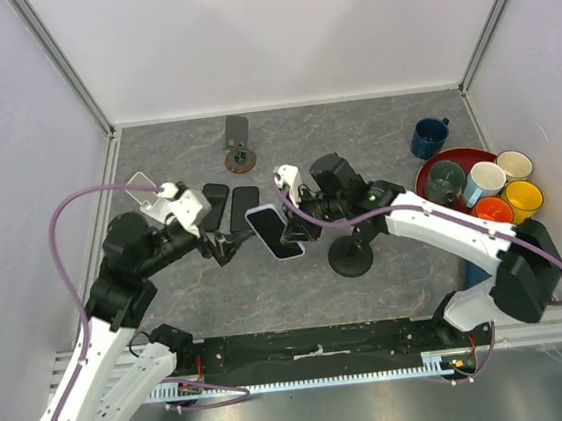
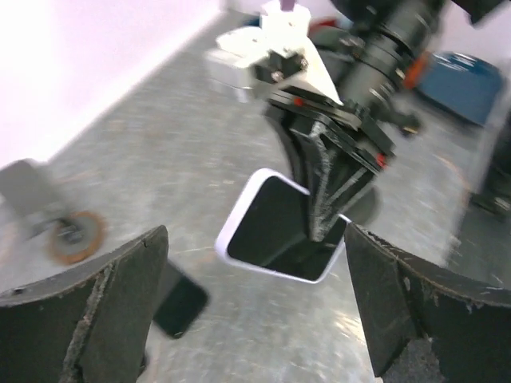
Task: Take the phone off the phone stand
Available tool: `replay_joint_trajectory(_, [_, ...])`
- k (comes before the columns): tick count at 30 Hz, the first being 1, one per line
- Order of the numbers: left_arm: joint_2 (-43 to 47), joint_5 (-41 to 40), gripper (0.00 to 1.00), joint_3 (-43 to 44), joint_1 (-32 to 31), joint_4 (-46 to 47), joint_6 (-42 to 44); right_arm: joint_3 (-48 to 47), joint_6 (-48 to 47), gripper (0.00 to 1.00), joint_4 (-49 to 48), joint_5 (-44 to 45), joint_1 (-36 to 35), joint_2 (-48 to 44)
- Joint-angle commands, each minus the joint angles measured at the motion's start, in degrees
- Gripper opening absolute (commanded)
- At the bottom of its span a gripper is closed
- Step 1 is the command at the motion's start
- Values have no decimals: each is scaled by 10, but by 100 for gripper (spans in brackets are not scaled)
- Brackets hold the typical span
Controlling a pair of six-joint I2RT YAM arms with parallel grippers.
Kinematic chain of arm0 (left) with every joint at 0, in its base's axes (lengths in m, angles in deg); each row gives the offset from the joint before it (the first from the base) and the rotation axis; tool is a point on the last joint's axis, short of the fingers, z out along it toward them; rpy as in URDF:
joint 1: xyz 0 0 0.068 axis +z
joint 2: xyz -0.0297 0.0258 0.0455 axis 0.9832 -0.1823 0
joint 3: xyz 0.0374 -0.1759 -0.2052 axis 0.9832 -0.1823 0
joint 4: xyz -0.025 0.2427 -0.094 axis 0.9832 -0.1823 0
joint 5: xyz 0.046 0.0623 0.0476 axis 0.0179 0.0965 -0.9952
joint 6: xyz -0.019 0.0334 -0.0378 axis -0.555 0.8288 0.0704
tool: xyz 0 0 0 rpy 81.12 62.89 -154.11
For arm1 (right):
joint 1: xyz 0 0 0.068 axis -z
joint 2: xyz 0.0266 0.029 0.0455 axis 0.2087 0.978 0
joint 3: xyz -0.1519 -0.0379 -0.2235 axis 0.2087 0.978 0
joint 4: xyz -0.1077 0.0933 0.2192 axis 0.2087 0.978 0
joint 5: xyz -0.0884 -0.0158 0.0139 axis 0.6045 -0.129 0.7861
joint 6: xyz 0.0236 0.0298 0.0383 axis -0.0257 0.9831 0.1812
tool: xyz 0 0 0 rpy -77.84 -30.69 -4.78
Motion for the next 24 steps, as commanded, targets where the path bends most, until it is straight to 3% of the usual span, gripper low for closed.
replay_joint_trajectory(1, [85,-283,100,-53,1,158,-75,-68,120,0,-30,59,37,61])
replay_joint_trajectory(2, [117,-334,100,-76,1,185,-80,-86,138,0,-30,67,43,74])
replay_joint_trajectory(5, [153,-389,100,-102,1,200,-84,-124,202,0,-34,73,69,130])
replay_joint_trajectory(14, [170,-461,99,-112,1,188,-98,-202,340,0,-49,59,126,285])
replay_joint_trajectory(24, [242,-558,99,-145,2,209,-100,-237,412,2,-95,18,134,405])
